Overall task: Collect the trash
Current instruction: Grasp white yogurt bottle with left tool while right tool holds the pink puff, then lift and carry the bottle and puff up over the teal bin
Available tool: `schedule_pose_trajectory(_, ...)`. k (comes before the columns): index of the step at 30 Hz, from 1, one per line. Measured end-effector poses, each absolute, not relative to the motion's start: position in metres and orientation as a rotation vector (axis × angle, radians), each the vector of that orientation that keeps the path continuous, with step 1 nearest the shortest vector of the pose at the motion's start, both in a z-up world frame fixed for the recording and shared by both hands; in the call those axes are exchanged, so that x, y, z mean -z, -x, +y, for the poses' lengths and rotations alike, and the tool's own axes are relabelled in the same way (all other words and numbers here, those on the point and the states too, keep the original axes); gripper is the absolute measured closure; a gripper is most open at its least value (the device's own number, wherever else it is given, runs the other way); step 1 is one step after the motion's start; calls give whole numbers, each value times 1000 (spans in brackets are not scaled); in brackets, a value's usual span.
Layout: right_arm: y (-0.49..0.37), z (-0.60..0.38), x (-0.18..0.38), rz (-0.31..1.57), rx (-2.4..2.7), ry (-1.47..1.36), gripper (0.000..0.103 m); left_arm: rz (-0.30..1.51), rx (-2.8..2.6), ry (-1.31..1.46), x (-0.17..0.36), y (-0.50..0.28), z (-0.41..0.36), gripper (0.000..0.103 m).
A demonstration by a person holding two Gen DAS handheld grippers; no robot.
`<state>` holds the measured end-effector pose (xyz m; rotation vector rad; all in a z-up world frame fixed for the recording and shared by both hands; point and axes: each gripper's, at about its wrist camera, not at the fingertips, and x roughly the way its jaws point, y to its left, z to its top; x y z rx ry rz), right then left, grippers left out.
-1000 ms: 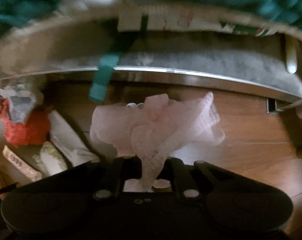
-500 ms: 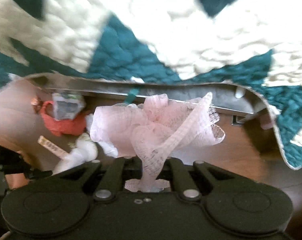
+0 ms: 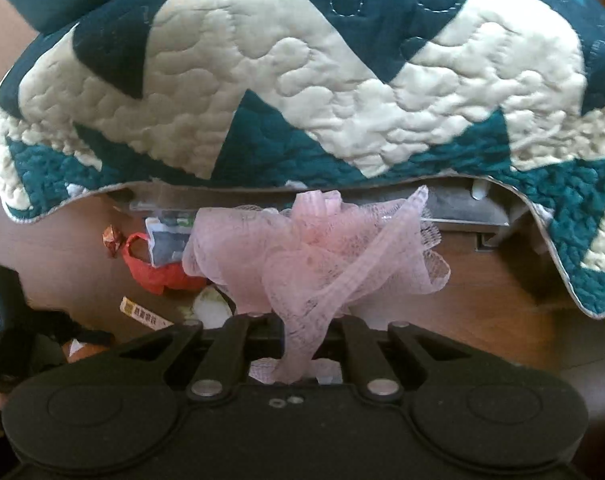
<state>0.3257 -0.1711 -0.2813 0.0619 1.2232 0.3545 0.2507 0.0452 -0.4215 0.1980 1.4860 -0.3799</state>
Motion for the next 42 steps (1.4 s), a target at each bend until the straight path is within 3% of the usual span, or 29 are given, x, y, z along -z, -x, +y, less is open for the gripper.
schedule_pose_trajectory(14,-334,-171,300,1340,-378,-126,96,1752,183,-108,566,-256,61,30)
schedule_pose_trajectory(17,-335,-167,301,1343,-383,-117,96,1776,176,-78,580,-255,66,42)
schedule_pose_trajectory(18,-336,-168,301,1344,-383,-118,96,1787,176,-78,584,-254,66,55)
schedule_pose_trajectory(19,-336,-168,301,1343,-380,-117,96,1790,172,-76,586,-254,68,59)
schedule_pose_trajectory(23,-334,-167,298,1328,-378,-103,96,1764,188,-58,582,-251,68,59)
schedule_pose_trajectory(29,-325,-166,281,1270,-362,-102,96,1699,194,-89,531,-262,64,60)
schedule_pose_trajectory(42,-256,-174,151,1023,-383,-91,97,1327,109,95,300,-258,51,59)
